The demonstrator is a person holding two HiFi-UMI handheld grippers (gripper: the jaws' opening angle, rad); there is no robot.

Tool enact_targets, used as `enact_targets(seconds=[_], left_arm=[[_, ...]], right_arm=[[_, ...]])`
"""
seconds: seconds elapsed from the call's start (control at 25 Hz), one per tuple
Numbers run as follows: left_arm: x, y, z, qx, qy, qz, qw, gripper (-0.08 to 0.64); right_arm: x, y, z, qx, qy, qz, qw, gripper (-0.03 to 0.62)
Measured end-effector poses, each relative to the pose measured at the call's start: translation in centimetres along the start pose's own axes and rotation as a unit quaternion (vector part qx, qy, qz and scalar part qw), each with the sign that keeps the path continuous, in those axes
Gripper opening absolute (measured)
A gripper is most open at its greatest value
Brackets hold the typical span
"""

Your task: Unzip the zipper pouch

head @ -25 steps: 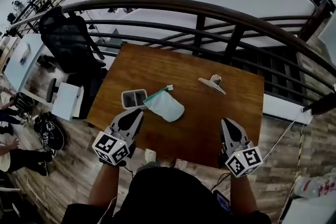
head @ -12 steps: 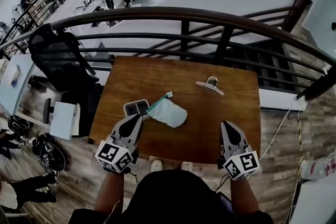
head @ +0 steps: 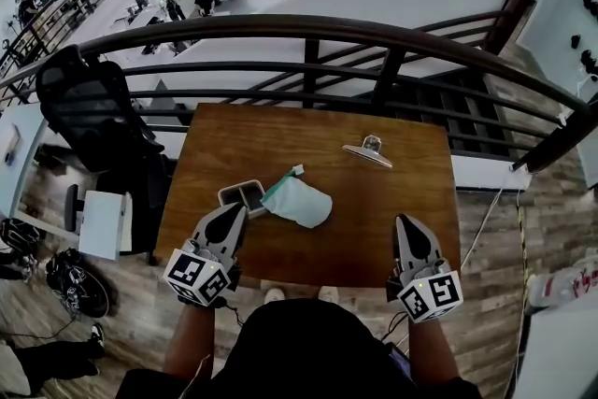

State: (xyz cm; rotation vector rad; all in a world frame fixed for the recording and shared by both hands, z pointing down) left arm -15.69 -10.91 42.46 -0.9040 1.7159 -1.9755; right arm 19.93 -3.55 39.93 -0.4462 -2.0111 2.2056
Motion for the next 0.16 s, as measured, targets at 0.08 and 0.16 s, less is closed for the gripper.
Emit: enact_targets(seconds=[0.08,0.16], left_arm=[[0.21,0.08,-0.17,-0.001,-0.006,-0.001,1.0,0.02],[0.51,0.11,-0.39,-0.003,-0.01,-0.003,0.9999,0.02]], right_arm=[[0.48,0.37,-0.12,-0.005,-0.001,-0.003,1.0,-0.008],[1.06,0.61,-0.01,-0.008,-0.001,-0.015,1.0,-0.008]])
Point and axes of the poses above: the fingertips, and each gripper's own axes: z forward along the fingers, x to its left, y out of its top, the point moved 7 cm from there along -z, backward along the fingers, and after that the axes turned 2 degrees about -y, right-handed, at the moved point
